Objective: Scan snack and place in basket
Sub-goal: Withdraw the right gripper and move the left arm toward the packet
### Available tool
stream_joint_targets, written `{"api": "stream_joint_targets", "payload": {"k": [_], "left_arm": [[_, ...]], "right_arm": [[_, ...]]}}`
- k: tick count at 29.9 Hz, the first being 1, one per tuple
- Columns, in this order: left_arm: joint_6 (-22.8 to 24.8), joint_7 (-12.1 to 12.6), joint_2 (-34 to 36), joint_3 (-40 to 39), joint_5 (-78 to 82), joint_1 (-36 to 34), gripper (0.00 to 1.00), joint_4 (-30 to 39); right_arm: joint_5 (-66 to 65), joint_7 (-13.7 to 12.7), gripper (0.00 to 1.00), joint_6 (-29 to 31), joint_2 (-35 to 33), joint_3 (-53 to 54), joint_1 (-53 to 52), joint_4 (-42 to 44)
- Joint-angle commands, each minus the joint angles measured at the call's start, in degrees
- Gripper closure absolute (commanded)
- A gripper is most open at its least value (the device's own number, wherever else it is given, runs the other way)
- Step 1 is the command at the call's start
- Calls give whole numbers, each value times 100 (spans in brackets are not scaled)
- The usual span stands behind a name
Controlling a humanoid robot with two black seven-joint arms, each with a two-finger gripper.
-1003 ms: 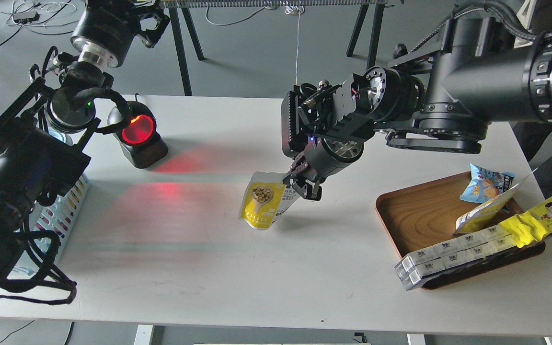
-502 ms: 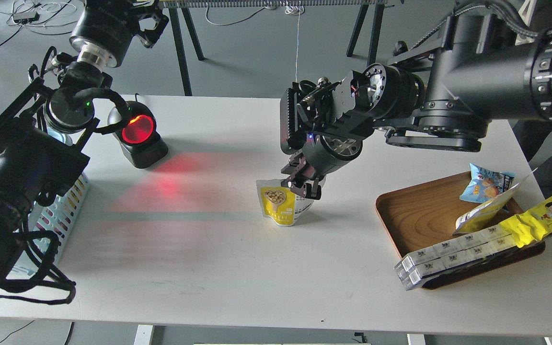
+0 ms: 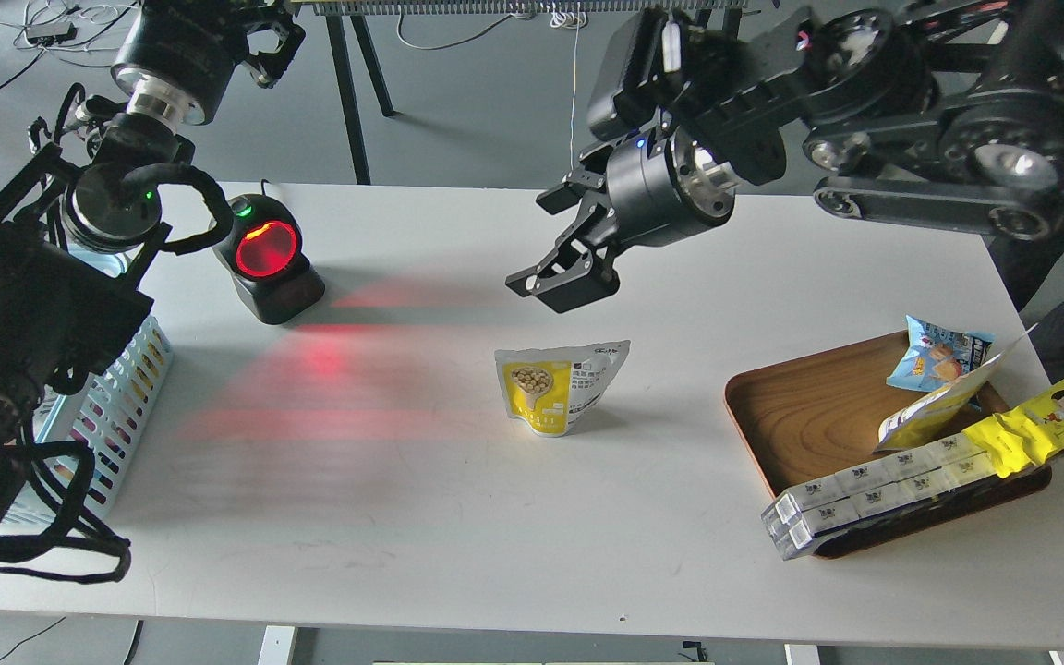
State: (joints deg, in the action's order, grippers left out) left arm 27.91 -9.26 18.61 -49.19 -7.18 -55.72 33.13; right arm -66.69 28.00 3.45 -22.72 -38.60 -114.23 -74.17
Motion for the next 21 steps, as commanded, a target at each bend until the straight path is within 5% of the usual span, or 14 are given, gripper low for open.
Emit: {"api": "stream_joint_targets", "payload": {"k": [1, 11, 17, 21], "left_arm": [[9, 30, 142, 41, 59, -44, 1, 18], [9, 109, 573, 717, 1490, -1133, 1, 45], [9, 47, 661, 753, 2886, -1774, 1, 176], [9, -224, 959, 753, 4151, -1969, 1, 1017]], "right_arm": [[287, 0, 3, -2, -890, 720, 453, 122], [2106, 0, 2, 323, -2605, 2391, 2290, 685], [3923, 0, 1, 472, -2949, 2875, 3099, 939], [5724, 0, 1, 920, -2949, 2964, 3398, 1272]]}}
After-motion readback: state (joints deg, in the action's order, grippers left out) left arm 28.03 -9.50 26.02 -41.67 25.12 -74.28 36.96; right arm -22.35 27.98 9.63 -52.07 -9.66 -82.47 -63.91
